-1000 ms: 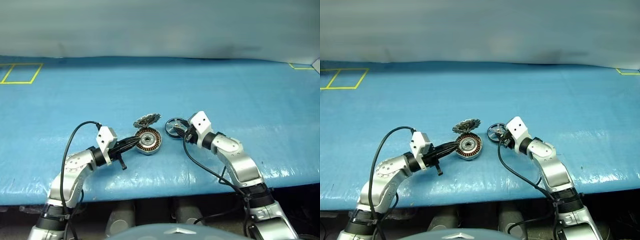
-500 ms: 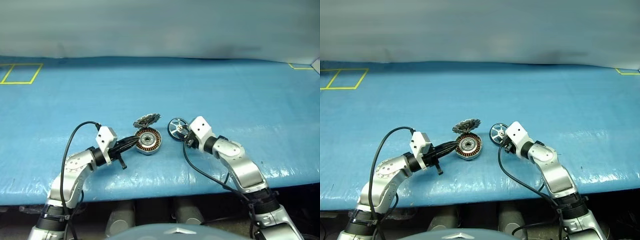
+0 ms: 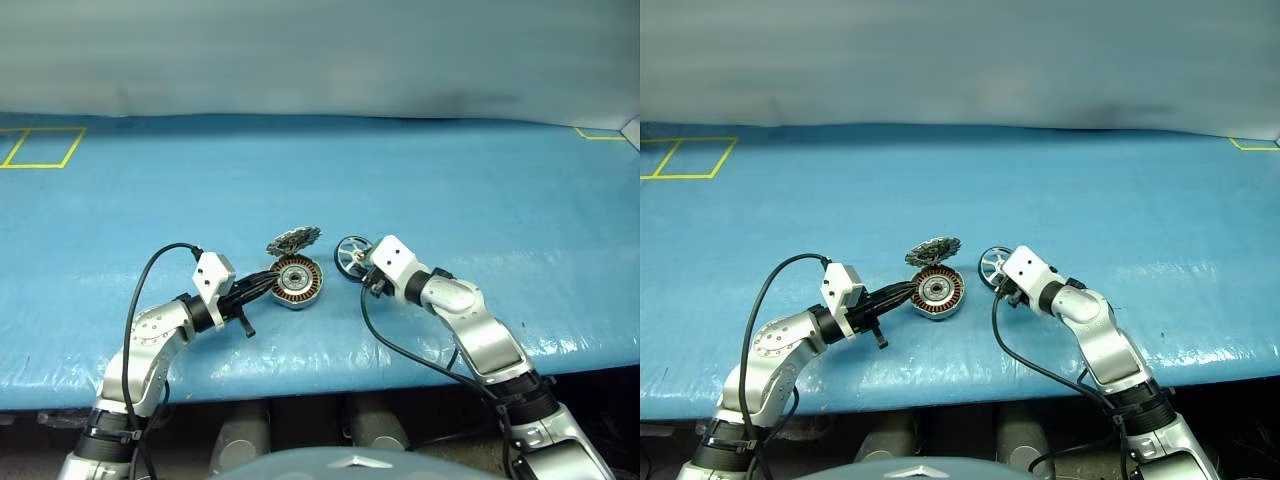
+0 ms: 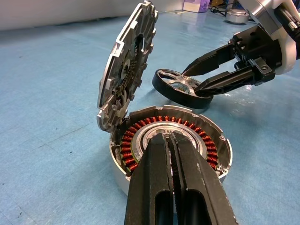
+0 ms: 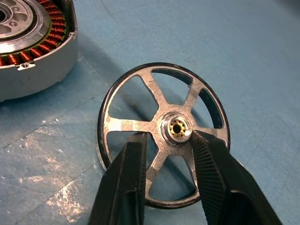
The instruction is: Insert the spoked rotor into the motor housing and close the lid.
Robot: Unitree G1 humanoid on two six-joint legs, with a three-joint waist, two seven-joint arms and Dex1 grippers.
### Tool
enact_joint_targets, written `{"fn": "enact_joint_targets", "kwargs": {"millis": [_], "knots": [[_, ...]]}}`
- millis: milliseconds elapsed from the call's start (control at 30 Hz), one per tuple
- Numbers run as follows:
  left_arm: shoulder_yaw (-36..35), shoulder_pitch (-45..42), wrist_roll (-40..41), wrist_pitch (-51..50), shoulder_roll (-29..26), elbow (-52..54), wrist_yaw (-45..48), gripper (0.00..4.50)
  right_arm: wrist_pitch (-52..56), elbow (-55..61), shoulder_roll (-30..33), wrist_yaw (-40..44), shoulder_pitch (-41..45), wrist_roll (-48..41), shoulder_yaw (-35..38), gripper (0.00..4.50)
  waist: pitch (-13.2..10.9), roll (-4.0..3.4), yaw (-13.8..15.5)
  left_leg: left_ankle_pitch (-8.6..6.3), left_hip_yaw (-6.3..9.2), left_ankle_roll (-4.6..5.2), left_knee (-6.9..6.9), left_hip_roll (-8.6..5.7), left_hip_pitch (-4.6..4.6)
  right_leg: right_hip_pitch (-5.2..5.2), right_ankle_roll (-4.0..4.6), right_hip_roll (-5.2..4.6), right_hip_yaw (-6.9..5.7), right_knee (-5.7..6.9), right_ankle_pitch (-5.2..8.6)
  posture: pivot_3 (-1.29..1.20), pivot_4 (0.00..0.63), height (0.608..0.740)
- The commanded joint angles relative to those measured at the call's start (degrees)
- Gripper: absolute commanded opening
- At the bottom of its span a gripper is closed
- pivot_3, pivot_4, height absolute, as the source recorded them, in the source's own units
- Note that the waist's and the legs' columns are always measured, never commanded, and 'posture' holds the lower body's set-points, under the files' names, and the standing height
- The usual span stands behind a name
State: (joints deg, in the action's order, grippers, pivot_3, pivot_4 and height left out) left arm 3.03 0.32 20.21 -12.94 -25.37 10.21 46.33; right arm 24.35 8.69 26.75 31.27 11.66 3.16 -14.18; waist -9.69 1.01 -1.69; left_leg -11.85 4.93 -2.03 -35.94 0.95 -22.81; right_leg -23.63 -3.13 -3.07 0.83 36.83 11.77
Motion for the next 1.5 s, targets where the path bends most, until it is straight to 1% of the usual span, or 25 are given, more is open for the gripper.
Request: {"fn": "enact_joint_targets", "kwargs": {"millis": [33, 500, 667, 767, 833, 933, 1067, 1500], "knots": [[0.1, -0.4, -0.4, 1.2, 0.0, 0.8, -0.1, 0.08, 0.5, -0.8, -0.4, 0.3, -1.0, 0.2, -0.4, 0.51, 0.0, 0.04, -0.3, 0.00, 0.00, 0.00, 0.00, 0.01, 0.01, 0.00, 0.00, 0.00, 0.00, 0.00, 0.00, 0.00, 0.150, 0.740], [0.0, -0.8, -1.1, 1.8, 0.2, 0.3, -0.2, 0.08, 0.8, -1.8, -0.9, -0.4, -0.9, 1.4, -0.4, 0.51, 0.0, 0.04, -0.4, 0.00, -0.01, 0.00, 0.01, 0.02, 0.02, 0.00, 0.00, 0.00, 0.00, -0.01, 0.00, 0.00, 0.150, 0.740], [-0.2, -0.4, -1.3, 1.9, 0.3, 0.3, -0.5, 0.08, 1.5, -1.3, -1.0, 0.7, -1.2, 0.2, 0.0, 0.51, 0.0, 0.05, -0.4, 0.00, -0.01, 0.00, 0.01, 0.02, 0.02, 0.00, 0.00, 0.00, 0.00, 0.00, 0.00, 0.00, 0.150, 0.740], [-0.3, -0.4, -1.6, 1.9, 0.3, 0.3, -0.7, 0.08, 2.3, -0.8, -0.5, 1.9, -1.3, -0.2, -0.3, 1.12, 0.0, 0.05, -0.3, 0.00, 0.00, 0.00, 0.02, 0.02, 0.01, -0.01, 0.00, 0.00, -0.01, -0.01, 0.00, 0.00, 0.150, 0.740], [-0.2, -0.4, -1.8, 2.1, 0.3, 0.2, -0.9, 0.08, 2.4, -1.2, -1.0, 0.3, -1.3, 0.8, 0.0, 1.76, 0.0, 0.05, -0.4, 0.00, -0.01, 0.00, 0.04, 0.02, 0.00, -0.02, 0.00, 0.00, 0.00, -0.01, 0.00, 0.00, 0.150, 0.740], [-0.1, -0.5, -2.2, 2.4, 0.3, 0.0, -1.1, 0.08, 2.7, -0.9, -1.2, 0.5, -1.5, 0.5, 0.0, 2.74, 0.0, 0.05, -0.3, 0.00, -0.01, 0.00, 0.04, 0.02, 0.01, -0.02, 0.00, 0.00, -0.01, -0.01, 0.00, 0.00, 0.150, 0.740], [0.0, -0.6, -2.4, 2.6, 0.3, -0.3, -1.2, 0.08, 2.5, -0.9, -1.2, 1.1, -1.9, 0.3, -0.1, 2.74, 0.0, 0.05, -0.3, -0.01, -0.01, 0.00, 0.09, 0.01, 0.00, -0.03, 0.01, 0.00, -0.01, -0.04, 0.00, 0.00, 0.150, 0.740], [0.0, 0.1, -2.6, 2.5, 0.5, -0.3, -1.7, 0.08, -0.3, -2.0, -0.6, -0.7, -0.9, 4.7, -2.2, 2.74, 0.0, 0.05, -0.4, -0.01, -0.01, 0.00, 0.08, 0.02, 0.01, -0.03, 0.01, 0.00, -0.01, -0.04, 0.01, 0.00, 0.150, 0.740]]}}
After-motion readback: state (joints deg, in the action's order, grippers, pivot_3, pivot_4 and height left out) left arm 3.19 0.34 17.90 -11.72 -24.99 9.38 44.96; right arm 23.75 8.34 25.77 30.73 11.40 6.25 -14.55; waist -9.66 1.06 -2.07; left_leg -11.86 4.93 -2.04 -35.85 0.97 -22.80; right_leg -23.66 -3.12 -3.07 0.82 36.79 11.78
